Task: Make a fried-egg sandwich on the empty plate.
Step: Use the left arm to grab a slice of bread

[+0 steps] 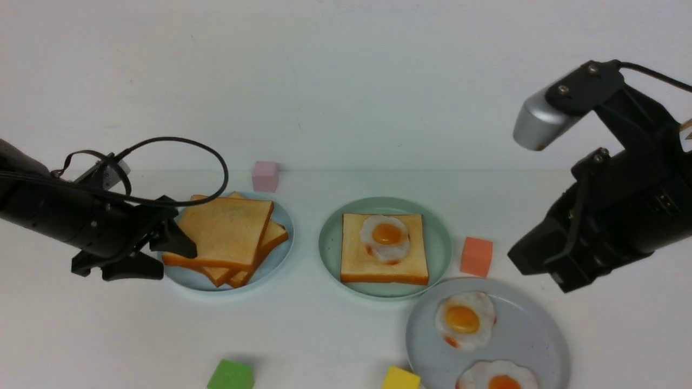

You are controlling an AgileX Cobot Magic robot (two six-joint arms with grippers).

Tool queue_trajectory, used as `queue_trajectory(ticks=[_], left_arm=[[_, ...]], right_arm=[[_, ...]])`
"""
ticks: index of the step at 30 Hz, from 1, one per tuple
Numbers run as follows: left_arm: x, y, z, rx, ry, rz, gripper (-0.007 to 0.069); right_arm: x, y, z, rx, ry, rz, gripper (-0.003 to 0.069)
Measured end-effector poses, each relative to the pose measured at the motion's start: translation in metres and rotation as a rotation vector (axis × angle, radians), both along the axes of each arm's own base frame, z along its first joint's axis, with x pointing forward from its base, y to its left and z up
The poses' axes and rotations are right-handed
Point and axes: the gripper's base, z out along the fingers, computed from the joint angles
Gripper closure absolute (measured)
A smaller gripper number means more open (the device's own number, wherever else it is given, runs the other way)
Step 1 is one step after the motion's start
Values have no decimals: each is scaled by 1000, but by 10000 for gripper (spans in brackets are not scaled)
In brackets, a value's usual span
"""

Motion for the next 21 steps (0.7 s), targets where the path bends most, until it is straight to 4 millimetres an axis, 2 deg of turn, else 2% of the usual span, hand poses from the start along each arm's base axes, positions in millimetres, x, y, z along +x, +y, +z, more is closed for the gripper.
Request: queue_trajectory(ticks=[17,21], left_arm=[[5,2,0,8,-38,27,155],[7,1,-6,-7,-41,15,160]], right_arm=[[-3,0,-1,-6,35,15,645],[-4,0,-2,-7,45,17,645]])
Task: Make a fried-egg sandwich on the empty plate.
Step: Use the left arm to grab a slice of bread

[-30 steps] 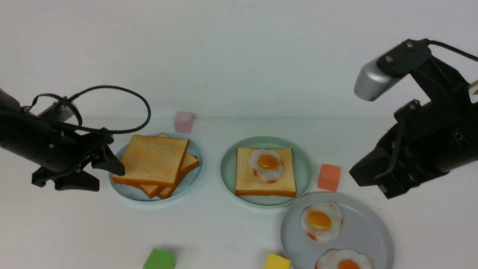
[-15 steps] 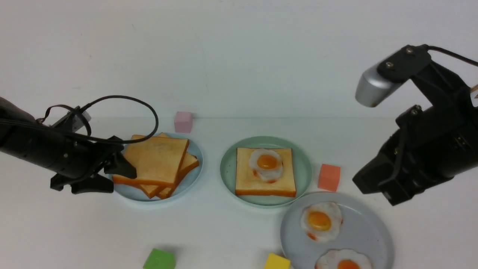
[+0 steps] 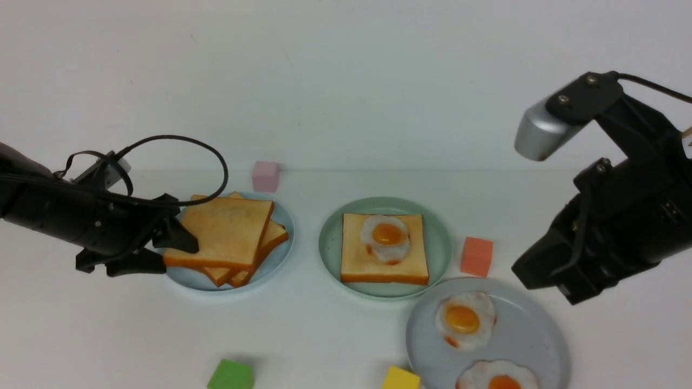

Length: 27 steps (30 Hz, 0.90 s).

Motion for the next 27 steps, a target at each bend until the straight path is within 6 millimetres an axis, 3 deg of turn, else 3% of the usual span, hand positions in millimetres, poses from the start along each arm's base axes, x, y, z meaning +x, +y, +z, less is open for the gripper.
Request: queue_trajectory(ticks=[5,12,22,27], left_arm=[[1,-1,-2,-3,-12,-23,219],[0,-2,-2,-14,-6,-42,462],[-3,-3,8,-7,-19,-67,472],[-10,-3,40,10,-78,-56,475]], right_arm=[[0,0,0,0,5,-2,641],[-1,0,0,4,25,-19,632],[-3,-1,-1,-5,45,-12,624],[-5,-1,-2,-14,64,-3,623]])
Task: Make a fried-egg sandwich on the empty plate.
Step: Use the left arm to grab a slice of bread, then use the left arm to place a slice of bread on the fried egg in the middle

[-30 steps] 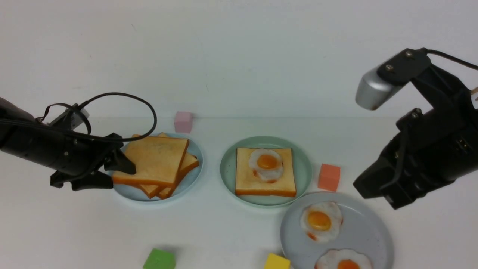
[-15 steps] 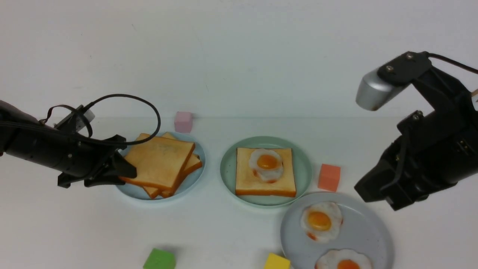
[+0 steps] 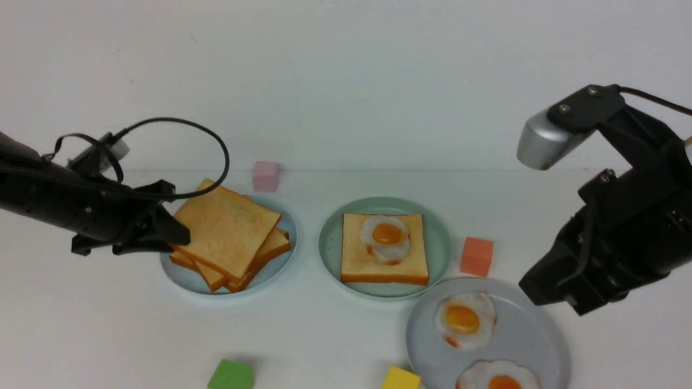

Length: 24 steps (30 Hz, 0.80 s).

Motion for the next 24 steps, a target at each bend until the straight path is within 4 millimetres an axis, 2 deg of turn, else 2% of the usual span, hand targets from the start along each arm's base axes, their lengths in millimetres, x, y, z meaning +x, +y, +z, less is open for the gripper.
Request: queue_trajectory(ticks=[5,7,12,16,20,24], left_arm=[[-10,-3,27,-52,-31,68,482],[-14,-6,30,-98,-25,95,482],[-41,-20,20,-324,12,159,482],[-63,-33,-1,-497,35,192,482],[-75,-48,-13,-537,28,200,484],[-82,-87,-20,-469,20,101,484]], right_arm=[[-1,0,0,-5,12,5,613],[-1,0,-1,-5,13,5,610],[-1,0,-1,-6,14,4,603],[-1,0,0,1,18,-13,595],[1,0,0,15,14,-41,590],[3,1,2,48,28,-118,582]])
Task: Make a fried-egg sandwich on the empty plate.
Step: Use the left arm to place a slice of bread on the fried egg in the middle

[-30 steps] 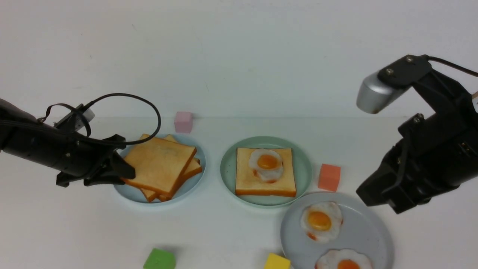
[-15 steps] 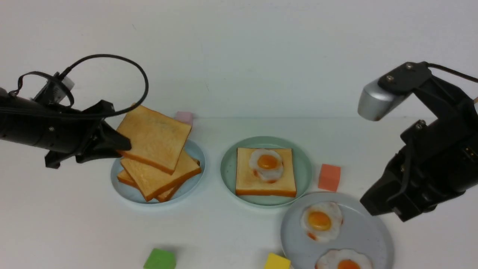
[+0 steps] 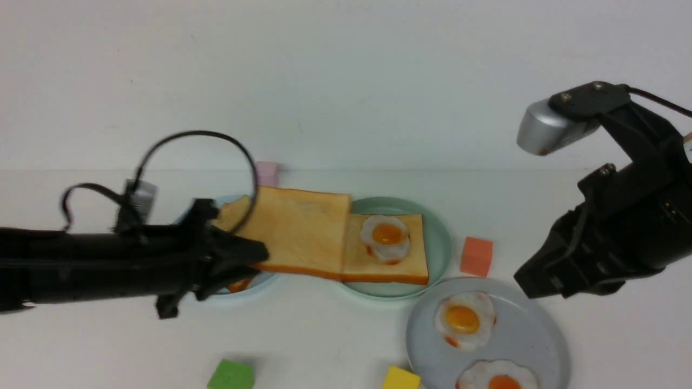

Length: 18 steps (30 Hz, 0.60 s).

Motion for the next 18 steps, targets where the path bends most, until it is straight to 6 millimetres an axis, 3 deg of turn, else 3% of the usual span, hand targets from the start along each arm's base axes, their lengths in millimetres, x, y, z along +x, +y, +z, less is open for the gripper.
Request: queue_trajectory(ticks=[5,12,18], left_arm=[[6,-43,9,122,-66,-46,484],[33,-68,23,93,-74,5,484],[49,-89,-4,47,67,40,484]], right_arm=[[2,1,1,35,17,-79,575],[2,1,1,43,31,-103,572],[2,1,1,44,36,-106,581]])
